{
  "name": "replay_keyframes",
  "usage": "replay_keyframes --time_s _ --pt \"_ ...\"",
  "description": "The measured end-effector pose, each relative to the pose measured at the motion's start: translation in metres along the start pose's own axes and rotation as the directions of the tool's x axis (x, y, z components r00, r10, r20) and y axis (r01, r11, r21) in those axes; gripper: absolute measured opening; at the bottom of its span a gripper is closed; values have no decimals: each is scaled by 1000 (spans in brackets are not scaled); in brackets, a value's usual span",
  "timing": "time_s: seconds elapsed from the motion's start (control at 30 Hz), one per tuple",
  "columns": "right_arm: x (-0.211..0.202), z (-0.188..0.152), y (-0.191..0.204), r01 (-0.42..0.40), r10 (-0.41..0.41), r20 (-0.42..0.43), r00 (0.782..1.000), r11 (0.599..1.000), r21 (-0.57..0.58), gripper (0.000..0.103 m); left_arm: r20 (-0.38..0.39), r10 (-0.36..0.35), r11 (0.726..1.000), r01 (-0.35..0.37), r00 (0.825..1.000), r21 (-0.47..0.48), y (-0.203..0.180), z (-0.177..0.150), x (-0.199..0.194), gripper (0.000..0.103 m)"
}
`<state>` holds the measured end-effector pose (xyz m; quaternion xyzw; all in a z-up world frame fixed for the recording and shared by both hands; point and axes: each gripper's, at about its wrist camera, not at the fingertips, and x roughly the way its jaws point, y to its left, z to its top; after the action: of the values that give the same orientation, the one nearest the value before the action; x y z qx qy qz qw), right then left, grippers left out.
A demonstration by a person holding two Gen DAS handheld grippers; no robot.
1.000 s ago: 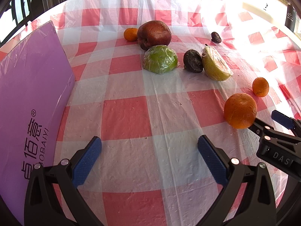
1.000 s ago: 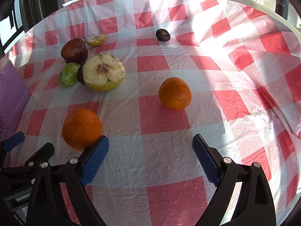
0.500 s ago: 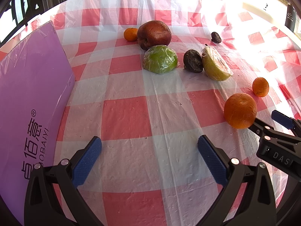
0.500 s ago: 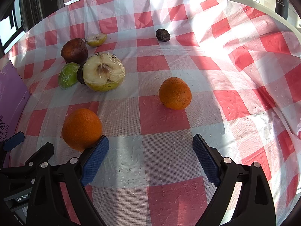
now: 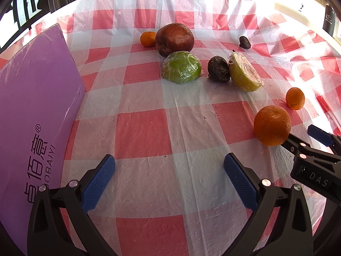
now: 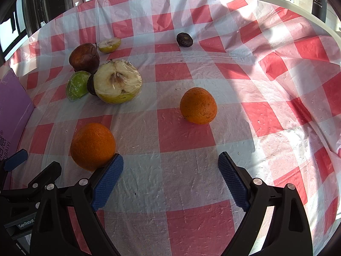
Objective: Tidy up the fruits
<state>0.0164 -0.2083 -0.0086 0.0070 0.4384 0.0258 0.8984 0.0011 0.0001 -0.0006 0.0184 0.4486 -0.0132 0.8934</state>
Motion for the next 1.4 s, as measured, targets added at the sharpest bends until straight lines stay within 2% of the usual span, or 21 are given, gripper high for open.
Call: replay_keyframes --time_s 0.77,1.03,1.1,1.23,1.4 --pt "-1 1 -1 -2 2 0 1000 1000 2 87 0 1 1000 -1 1000 -3 0 0 0 102" --pt "-5 6 -17 -87 78 -66 995 986 -142 86 -27 5 1000 -6 1000 -27 -5 2 0 101" --pt "-4 5 -35 -89 81 -70 994 989 -122 86 -29 -19 1000 19 999 -4 -17 2 -1 101" --pt "0 8 -56 -98 88 -76 993 986 -138 87 -10 -72 991 73 997 109 -56 -2 -7 101" --pt "9 19 -57 -162 147 -84 986 964 -212 89 -6 -116 976 116 993 183 -93 0 -5 101"
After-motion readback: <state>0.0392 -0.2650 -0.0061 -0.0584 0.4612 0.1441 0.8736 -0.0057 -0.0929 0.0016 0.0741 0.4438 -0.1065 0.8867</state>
